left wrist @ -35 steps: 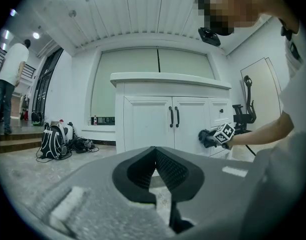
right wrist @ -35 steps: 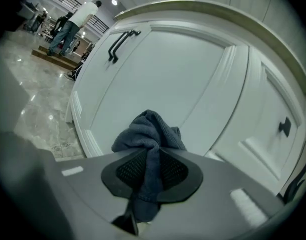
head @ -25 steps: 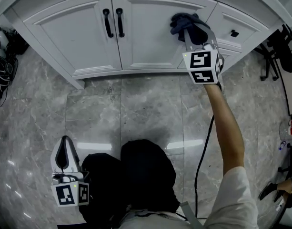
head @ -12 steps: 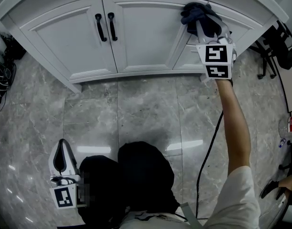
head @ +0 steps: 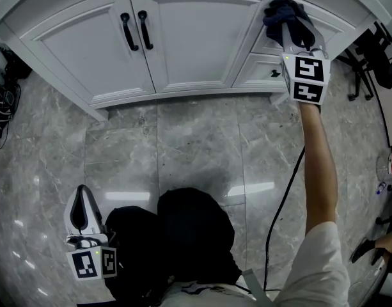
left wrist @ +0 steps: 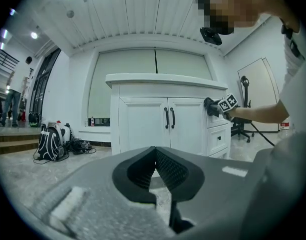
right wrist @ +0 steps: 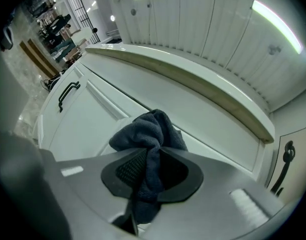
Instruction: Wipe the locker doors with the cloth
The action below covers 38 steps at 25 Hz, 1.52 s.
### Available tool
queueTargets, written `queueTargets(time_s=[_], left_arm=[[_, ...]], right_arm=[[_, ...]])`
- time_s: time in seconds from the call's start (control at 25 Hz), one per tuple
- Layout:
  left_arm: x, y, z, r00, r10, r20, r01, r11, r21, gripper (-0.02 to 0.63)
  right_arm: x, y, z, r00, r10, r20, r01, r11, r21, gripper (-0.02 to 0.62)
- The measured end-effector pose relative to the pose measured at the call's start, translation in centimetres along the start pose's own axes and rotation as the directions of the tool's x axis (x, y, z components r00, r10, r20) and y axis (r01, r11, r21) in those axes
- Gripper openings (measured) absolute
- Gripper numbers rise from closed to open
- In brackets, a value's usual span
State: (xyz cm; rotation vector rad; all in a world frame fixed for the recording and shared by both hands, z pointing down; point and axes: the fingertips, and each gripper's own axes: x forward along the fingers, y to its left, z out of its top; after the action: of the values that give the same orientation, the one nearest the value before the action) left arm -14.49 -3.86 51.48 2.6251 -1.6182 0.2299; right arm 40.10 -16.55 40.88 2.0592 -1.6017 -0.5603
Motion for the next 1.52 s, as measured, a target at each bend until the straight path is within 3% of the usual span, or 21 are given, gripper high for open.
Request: queueTargets(time_s=[0.36, 0.84, 1.28, 1.52], left_arm=[[0.7, -1.3, 0.1, 1.0, -0.018, -0.001, 0.018, 1.0, -0.001, 0.002], [3.1, -4.9, -0.2, 0.998, -0.062, -0.017, 0.062, 0.998, -0.008, 0.002], [4.7, -6.5, -1.1, 0.995, -0.072, -0.067, 0.074, 0.997, 0.028, 0.002], [5.1, -6.7, -1.3, 0.994, -0.068, -0.081, 0.071, 0.997, 0.041, 0.002]], right_arm=[[-0.4, 4.5, -7.7, 0.995, 0.044, -0.095, -0.034, 0.995, 0.096, 0.075], [-1.2, 11.5, -17.3, 0.975, 0.12, -0.187, -0.07, 0.965, 0.255, 0.074], [-1.7, 16.7, -27.8, 0.922, 0.236, -0.306, -0.145, 0.945, 0.292, 0.075], [-2.3, 15.2, -31.7, 0.904, 0.231, -0.358, -0.157, 0.962, 0.225, 0.075]])
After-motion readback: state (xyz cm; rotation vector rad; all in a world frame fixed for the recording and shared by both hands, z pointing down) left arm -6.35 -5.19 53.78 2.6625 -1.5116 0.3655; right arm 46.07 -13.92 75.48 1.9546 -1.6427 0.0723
